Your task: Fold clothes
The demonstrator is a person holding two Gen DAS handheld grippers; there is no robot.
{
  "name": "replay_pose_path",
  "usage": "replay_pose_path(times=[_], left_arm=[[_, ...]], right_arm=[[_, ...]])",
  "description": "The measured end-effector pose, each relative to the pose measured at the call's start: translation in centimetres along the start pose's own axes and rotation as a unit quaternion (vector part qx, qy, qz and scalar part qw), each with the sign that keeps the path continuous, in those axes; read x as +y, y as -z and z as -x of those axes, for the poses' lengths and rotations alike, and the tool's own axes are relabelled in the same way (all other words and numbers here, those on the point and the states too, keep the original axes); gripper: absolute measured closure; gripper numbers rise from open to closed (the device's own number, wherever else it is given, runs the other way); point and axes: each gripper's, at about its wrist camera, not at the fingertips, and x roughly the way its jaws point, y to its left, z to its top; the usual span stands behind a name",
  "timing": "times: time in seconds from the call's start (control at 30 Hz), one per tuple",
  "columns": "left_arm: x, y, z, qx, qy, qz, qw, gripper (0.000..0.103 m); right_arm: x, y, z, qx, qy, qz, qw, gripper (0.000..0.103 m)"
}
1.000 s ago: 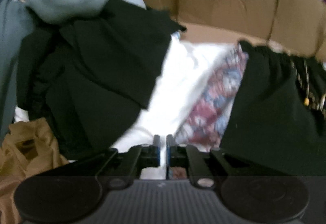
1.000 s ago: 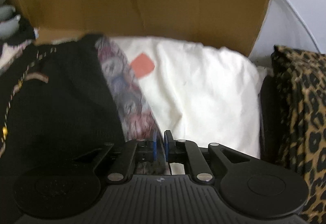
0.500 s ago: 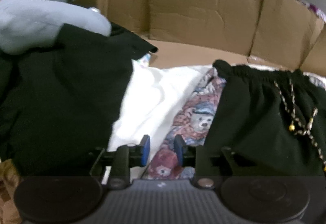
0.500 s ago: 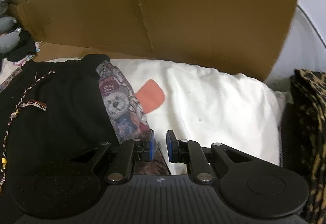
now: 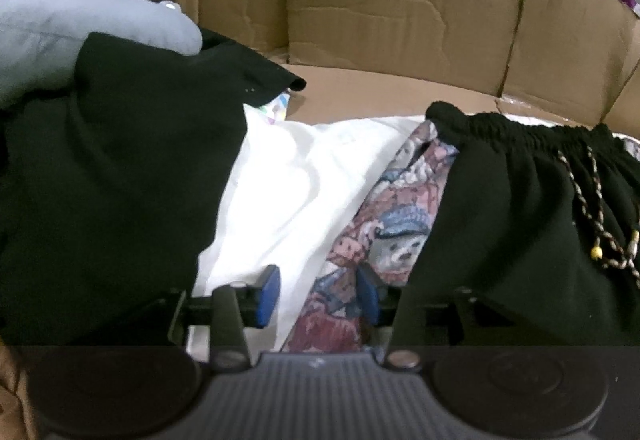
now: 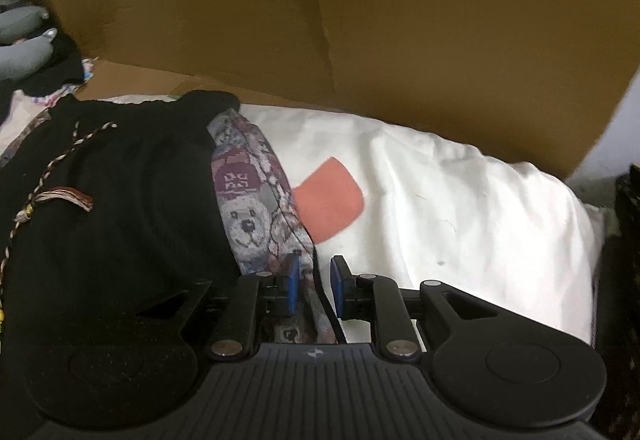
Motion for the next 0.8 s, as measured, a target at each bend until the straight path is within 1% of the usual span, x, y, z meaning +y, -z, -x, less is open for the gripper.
replay_pose_path(times=[0.1, 0.13, 0.17, 0.23, 0.27, 0.3, 0.37, 0.43, 0.57, 0.63, 0.7, 0.73, 0.77, 0.8], left_arm=[[-0.1, -0.3, -0.4, 0.004, 0.012, 0.003, 0.9999, 0.059], [-0.1, -0.4, -0.5, 0.005, 0.019, 0.006, 0.9998, 0.062], [-0.1, -0.5, -0.5, 0.006, 0.025, 0.008, 0.9996, 0.068], [-0.2, -0.5, -0.8, 0.006, 0.036, 0.012, 0.9992, 0.075], [-0.3, -0.5, -0.9, 0.005, 0.037, 0.011, 0.9992, 0.083], [-0.5, -0.5, -1.0, 0.005, 0.039, 0.008, 0.9992, 0.087], [-0.8, -0.6, -0.8, -0.002, 0.028, -0.005, 0.9996, 0.097], [-1.1, -0.7, -0.5, -0.012, 0.011, -0.017, 0.9997, 0.098], [-1.1, -0.8, 0.2, -0.035, -0.018, -0.028, 0.9988, 0.098], [-1.5, -0.6, -0.3, -0.025, -0.024, -0.043, 0.9985, 0.098], [-1.7, -0.6, -0.9, -0.016, -0.028, -0.044, 0.9985, 0.097], [-1.7, -0.6, -1.0, -0.012, -0.03, -0.042, 0.9986, 0.096], [-1.8, -0.9, -0.7, -0.013, -0.03, -0.037, 0.9988, 0.09], [-1.8, -1.1, -0.3, -0.021, -0.027, -0.036, 0.9988, 0.087]], right_arm=[[0.3, 0.0, -0.4, 0.008, -0.003, 0.018, 1.0, 0.085], [0.3, 0.0, -0.4, 0.008, -0.005, 0.019, 1.0, 0.085], [0.2, 0.0, -0.5, 0.01, -0.009, 0.02, 1.0, 0.085], [0.2, 0.0, -0.5, 0.013, -0.016, 0.024, 0.999, 0.088], [0.3, 0.0, -0.5, 0.015, -0.018, 0.03, 0.999, 0.092], [0.5, -0.1, -0.5, 0.018, -0.018, 0.04, 0.999, 0.096], [0.7, -0.5, -0.4, 0.019, -0.007, 0.052, 0.998, 0.099], [0.8, -0.8, -0.3, 0.018, 0.006, 0.063, 0.998, 0.1], [0.0, -1.1, 0.7, -0.003, 0.043, 0.057, 0.997, 0.101], [0.1, -0.9, 0.2, 0.002, 0.057, 0.066, 0.996, 0.101], [0.3, -0.6, -0.4, 0.01, 0.07, 0.078, 0.994, 0.101], [0.4, -0.4, -0.7, 0.014, 0.076, 0.083, 0.993, 0.101], [0.4, -0.5, -0.9, 0.017, 0.078, 0.08, 0.994, 0.1], [0.2, -0.8, -0.8, 0.018, 0.075, 0.067, 0.995, 0.098]])
